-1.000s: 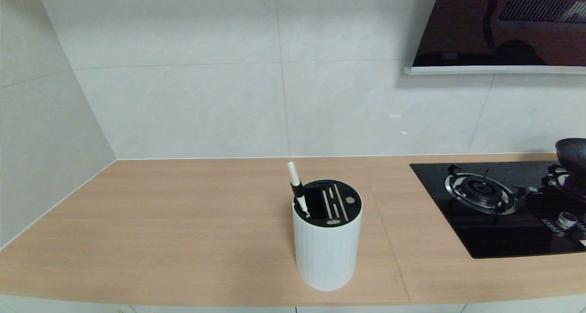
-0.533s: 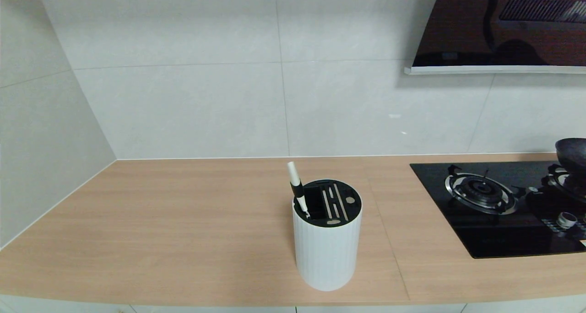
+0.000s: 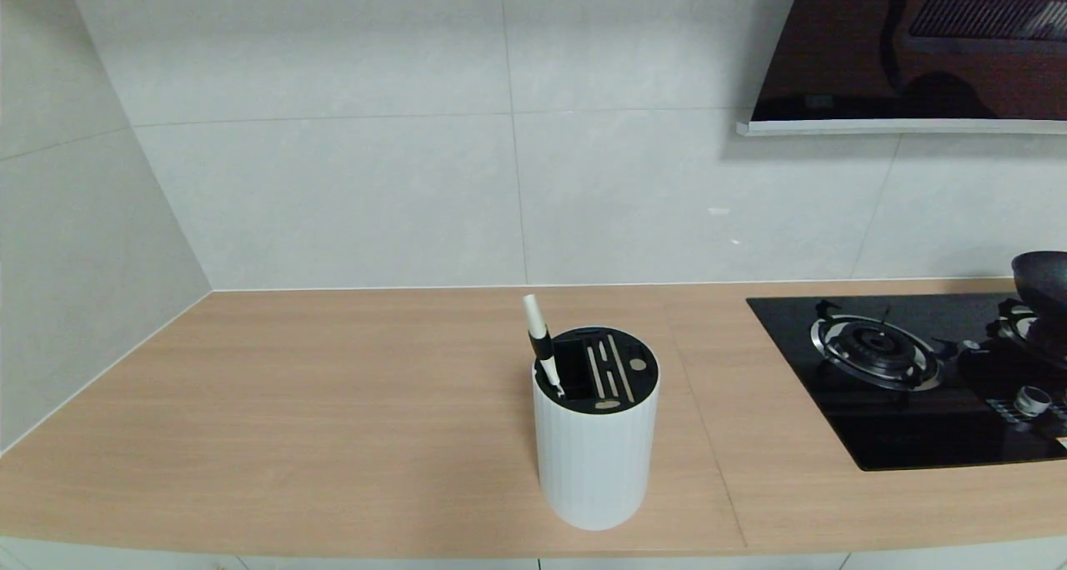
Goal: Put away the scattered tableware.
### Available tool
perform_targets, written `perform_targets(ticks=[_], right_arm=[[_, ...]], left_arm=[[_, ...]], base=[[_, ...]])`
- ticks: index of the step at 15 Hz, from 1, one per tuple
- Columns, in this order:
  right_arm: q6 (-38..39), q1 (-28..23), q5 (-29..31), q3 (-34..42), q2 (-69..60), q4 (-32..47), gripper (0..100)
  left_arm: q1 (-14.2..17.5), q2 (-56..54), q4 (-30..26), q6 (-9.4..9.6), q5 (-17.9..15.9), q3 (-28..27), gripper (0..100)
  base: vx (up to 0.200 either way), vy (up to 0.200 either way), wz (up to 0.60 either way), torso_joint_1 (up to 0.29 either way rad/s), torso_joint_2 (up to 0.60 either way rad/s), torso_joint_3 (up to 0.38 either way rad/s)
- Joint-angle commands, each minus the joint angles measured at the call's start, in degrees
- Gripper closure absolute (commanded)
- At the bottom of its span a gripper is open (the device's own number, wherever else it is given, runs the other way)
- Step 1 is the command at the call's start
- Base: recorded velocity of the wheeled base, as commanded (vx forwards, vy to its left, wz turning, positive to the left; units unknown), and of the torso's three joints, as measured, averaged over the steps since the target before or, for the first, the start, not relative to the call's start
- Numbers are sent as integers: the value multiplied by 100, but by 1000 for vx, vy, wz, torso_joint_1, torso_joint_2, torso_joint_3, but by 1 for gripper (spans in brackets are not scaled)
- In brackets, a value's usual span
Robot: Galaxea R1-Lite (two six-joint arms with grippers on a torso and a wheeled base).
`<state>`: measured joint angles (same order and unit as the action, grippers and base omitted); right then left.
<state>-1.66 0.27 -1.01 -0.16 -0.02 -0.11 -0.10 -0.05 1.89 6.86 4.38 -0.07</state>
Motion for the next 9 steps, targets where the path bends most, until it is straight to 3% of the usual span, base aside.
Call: perform_targets(ticks=[1, 3, 9], right_arm=[[-1, 8, -4, 7, 11, 11, 0], [8, 8, 5, 7, 11, 11, 0], [8, 8, 5, 7, 11, 11, 0]], left_arm=[[-8, 14, -22, -36, -104, -1, 0], [1, 14, -13, -36, -306, -1, 0], [1, 14, 4, -168, -306, -10, 0]], base=[[0, 0, 0, 0, 0, 0], [0, 0, 0, 0, 0, 0], [0, 0, 0, 0, 0, 0]])
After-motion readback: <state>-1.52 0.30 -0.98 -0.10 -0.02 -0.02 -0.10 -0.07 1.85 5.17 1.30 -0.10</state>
